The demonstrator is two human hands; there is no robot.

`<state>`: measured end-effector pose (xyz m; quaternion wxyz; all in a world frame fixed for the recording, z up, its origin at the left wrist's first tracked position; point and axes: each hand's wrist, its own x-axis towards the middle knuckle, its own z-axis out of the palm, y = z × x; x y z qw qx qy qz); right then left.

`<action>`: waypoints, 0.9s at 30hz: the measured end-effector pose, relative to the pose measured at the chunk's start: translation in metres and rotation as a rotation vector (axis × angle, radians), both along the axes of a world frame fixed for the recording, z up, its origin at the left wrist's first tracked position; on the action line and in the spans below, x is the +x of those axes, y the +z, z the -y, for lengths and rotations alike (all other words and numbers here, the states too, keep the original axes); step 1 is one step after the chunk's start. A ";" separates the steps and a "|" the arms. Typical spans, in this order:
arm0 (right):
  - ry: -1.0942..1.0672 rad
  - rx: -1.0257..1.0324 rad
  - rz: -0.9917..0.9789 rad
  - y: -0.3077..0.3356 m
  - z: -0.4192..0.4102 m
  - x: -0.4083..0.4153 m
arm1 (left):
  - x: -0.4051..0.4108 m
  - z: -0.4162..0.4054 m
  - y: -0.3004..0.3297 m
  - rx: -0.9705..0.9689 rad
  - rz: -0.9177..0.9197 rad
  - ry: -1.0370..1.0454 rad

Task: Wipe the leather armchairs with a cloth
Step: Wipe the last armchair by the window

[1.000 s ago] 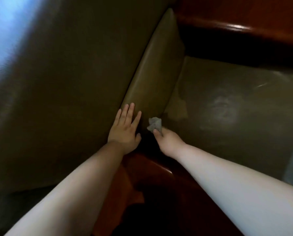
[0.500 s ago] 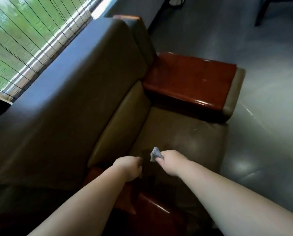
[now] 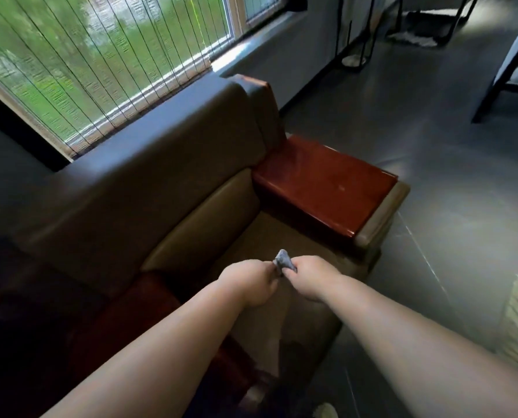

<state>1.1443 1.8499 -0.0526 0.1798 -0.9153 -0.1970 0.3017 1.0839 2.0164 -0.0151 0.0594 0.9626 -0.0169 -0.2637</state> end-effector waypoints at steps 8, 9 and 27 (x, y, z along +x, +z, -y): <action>0.149 -0.131 0.024 0.041 0.013 -0.017 | -0.033 0.000 0.044 0.138 -0.070 0.093; 0.173 -0.162 -0.006 0.043 0.016 -0.023 | -0.041 -0.001 0.045 0.137 -0.091 0.103; -0.239 -0.085 0.038 0.083 0.147 -0.246 | -0.229 0.065 0.022 -0.021 -0.039 -0.018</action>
